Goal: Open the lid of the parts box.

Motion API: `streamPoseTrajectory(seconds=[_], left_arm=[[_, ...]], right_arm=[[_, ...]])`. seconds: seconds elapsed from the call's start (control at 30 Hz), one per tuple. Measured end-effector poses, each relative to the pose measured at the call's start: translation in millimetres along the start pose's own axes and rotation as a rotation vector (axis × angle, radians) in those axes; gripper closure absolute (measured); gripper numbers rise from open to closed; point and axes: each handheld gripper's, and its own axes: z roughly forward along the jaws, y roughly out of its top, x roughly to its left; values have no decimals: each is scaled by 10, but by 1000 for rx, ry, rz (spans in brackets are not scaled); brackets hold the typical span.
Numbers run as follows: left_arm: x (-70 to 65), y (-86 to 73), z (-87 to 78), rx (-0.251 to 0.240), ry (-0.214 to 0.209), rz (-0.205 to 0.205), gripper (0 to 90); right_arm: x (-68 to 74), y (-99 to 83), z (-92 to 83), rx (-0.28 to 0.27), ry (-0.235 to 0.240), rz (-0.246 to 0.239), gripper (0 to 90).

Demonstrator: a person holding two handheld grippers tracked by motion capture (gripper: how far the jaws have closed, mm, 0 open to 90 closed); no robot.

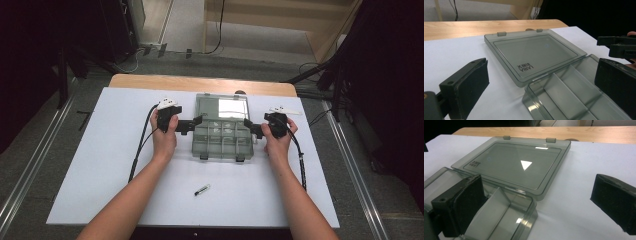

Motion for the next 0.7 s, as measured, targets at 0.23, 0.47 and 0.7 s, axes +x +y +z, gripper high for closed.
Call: streamPoseTrajectory(seconds=[0.23, 0.47, 0.7], left_arm=[[-53, -63, -172, -8, -6, 40, 0], [-105, -187, -300, -13, -4, 78, 0], [-102, -261, -425, -19, 4, 96, 0]], right_arm=[[68, -78, -136, -23, 11, -19, 0], [134, -212, -200, -31, 24, -28, 0], [169, -330, -277, -33, 34, -28, 0]])
